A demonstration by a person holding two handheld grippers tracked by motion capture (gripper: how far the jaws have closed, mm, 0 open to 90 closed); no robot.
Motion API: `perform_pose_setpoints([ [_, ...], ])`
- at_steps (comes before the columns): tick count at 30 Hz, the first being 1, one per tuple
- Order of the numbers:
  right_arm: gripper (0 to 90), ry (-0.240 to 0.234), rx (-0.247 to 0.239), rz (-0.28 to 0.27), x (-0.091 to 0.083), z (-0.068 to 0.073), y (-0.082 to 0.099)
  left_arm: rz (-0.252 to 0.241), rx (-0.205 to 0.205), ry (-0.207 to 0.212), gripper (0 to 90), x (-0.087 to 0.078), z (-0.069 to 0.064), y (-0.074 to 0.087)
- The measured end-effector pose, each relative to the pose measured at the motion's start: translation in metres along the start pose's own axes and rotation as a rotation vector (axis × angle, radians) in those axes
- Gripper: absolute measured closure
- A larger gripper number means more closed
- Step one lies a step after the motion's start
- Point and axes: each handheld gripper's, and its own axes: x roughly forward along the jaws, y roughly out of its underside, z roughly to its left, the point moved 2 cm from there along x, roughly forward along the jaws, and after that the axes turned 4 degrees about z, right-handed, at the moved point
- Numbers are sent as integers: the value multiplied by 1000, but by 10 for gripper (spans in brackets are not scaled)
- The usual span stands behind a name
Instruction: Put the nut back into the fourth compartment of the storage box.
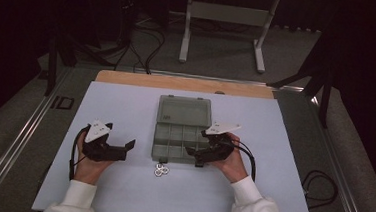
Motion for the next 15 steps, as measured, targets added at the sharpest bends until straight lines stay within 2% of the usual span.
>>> perform_pose_setpoints([
  [10, 139, -49, -32, 11, 7, 14, 0, -6, -2, 2, 10, -4, -2, 7],
  [15, 140, -58, -39, 13, 8, 19, 0, 2, 14, 4, 9, -5, -5, 9],
])
